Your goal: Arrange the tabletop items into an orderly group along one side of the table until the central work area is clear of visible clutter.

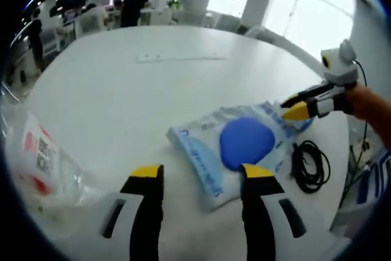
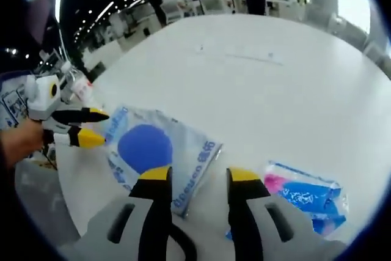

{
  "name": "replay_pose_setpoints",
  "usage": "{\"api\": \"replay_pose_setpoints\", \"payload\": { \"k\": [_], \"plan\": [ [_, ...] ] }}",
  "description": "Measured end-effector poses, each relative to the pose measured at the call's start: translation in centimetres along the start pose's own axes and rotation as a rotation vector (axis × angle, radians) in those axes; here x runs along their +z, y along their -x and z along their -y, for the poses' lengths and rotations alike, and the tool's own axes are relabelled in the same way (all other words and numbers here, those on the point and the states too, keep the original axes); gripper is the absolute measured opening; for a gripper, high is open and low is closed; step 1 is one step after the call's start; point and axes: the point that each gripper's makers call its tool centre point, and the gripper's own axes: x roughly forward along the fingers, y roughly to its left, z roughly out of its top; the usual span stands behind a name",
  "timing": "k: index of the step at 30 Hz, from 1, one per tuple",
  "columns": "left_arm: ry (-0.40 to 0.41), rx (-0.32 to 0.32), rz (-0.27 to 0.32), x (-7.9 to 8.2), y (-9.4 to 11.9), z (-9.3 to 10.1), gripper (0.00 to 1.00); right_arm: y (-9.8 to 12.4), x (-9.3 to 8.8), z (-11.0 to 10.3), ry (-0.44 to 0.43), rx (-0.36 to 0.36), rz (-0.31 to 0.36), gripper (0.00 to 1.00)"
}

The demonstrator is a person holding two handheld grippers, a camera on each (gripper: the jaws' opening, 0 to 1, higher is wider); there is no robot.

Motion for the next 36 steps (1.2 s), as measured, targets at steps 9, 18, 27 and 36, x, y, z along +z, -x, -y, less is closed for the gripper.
{"api": "replay_pose_setpoints", "payload": {
  "k": [9, 18, 27, 36],
  "plan": [
    [-0.037, -0.036, 0.059, 0.7, 1.6, 0.6, 0.61, 1.4, 1.9, -1.5, 0.061, 0.008, 0.093, 0.51],
    [-0.062, -0.104, 0.116, 1.1, 4.3, 2.4, 0.68, 3.6, 4.7, -5.0, 0.132, 0.04, 0.205, 0.57],
    [-0.092, -0.178, 0.208, 2.2, 8.4, 4.5, 0.71, 6.5, 6.8, -9.2, 0.182, 0.067, 0.311, 0.6],
    [-0.106, -0.237, 0.271, 1.8, 12.5, 5.6, 0.79, 9.1, 6.6, -13.6, 0.212, 0.109, 0.387, 0.67]
  ]
}}
